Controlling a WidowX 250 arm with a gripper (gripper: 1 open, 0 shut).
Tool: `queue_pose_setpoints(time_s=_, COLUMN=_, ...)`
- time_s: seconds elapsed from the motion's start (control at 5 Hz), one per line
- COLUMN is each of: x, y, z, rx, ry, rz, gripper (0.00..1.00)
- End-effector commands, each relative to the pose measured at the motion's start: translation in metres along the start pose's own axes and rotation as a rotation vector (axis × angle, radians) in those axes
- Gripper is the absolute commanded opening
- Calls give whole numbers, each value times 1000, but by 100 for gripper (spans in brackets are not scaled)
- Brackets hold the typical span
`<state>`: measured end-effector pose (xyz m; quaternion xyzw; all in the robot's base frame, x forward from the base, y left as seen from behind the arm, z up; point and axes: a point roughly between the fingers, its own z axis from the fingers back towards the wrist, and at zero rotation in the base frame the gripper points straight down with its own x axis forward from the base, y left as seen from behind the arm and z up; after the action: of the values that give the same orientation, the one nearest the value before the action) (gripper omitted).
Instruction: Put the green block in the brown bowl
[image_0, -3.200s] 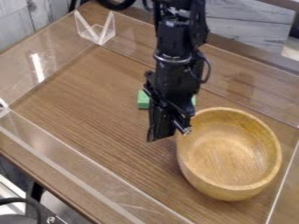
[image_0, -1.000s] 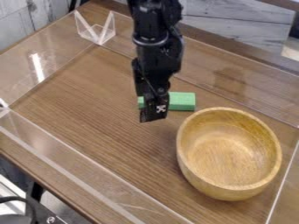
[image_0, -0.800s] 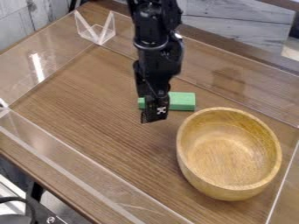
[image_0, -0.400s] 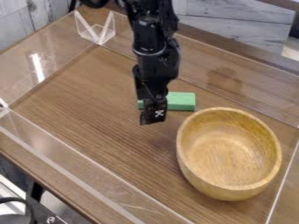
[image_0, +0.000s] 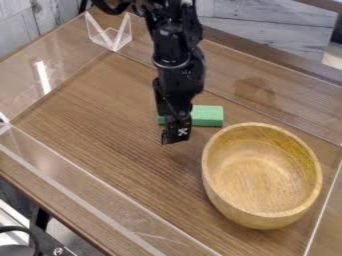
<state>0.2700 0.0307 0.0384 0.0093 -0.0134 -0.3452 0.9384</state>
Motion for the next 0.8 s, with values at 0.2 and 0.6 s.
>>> queue_pose_setpoints(time_s=0.2, x=8, y=15, z=8, rx=42, ry=-50, rz=25, gripper=0)
queue_pose_setpoints(time_s=0.6, x=4, y=13, z=14, rx=12, ry=-43, rz=100, gripper=0)
